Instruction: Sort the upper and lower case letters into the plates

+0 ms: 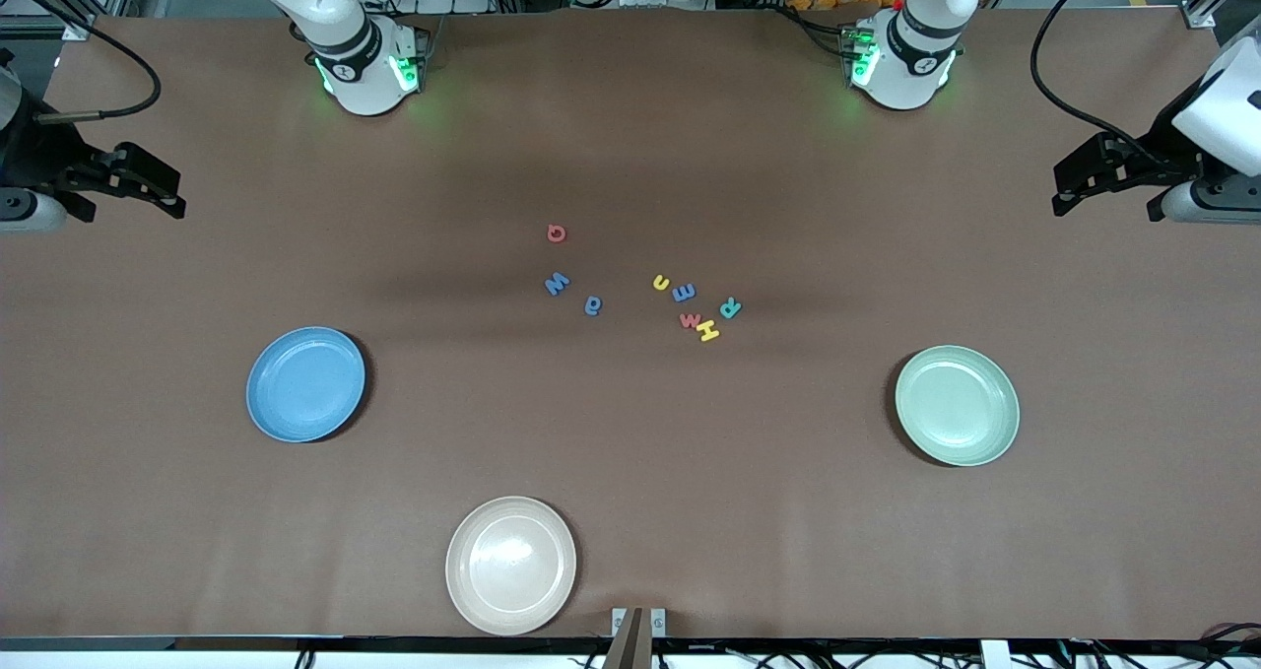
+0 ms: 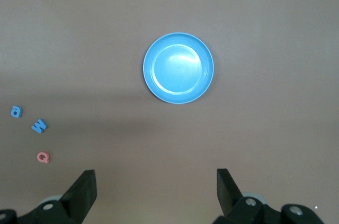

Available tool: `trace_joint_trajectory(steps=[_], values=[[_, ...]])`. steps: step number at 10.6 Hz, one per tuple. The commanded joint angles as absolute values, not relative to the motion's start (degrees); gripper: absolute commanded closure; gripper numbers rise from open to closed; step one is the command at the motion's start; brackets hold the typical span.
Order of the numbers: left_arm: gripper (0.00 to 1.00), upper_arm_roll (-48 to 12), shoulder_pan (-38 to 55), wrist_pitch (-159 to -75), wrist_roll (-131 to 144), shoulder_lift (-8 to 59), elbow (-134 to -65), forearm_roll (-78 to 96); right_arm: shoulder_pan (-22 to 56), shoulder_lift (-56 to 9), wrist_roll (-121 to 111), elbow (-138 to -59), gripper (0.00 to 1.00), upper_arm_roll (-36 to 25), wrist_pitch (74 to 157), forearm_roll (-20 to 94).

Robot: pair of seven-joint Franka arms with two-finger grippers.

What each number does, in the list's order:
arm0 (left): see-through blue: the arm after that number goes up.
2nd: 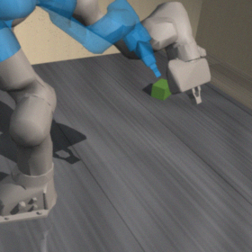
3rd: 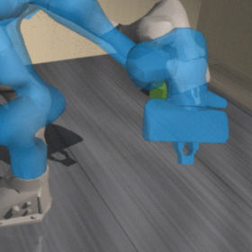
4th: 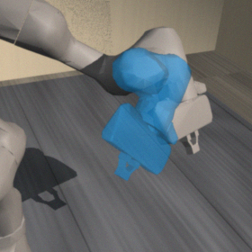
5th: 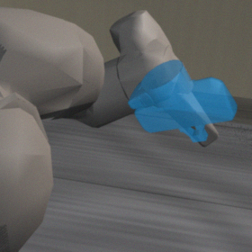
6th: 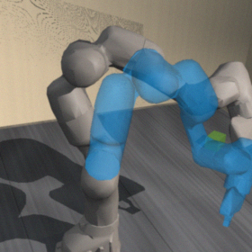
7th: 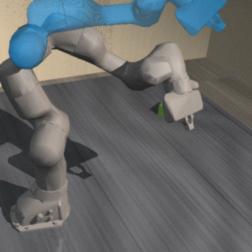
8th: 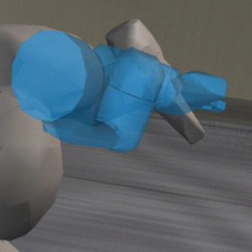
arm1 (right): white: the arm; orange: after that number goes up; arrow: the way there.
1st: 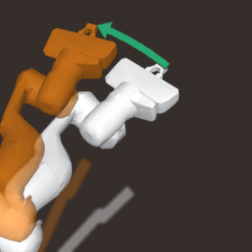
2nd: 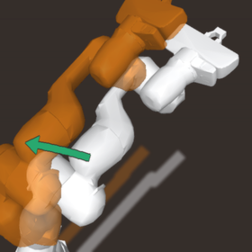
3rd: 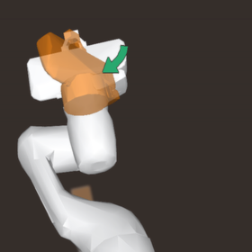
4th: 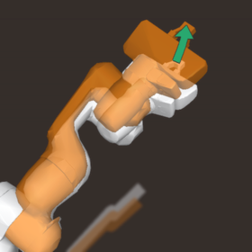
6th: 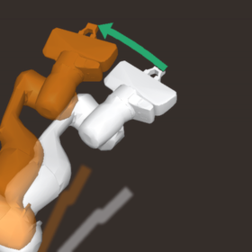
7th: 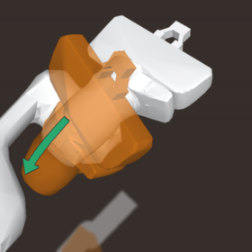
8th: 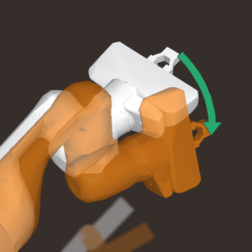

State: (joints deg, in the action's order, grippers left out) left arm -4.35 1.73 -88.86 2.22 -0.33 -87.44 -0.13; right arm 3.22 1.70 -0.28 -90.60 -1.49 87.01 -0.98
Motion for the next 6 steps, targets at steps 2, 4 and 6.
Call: trace_joint_trajectory(steps=[2, 4, 6], values=[[0.00, -3.6, 1.8, -89.0, 2.7, -0.6, -87.5, -1.4, 1.6, 1.7, -0.6, -89.7, 0.00, -1.0, 86.3, -1.0], [0.00, -3.6, 1.1, -89.0, 3.4, -0.7, -87.6, -1.6, 1.6, 1.8, -0.6, -89.6, 0.00, -0.9, 86.3, -0.9], [0.00, -3.7, 0.9, -89.1, 4.1, -0.3, -87.6, -1.5, 1.7, 1.7, -0.6, -89.7, 0.00, -0.9, 86.3, -0.9]])
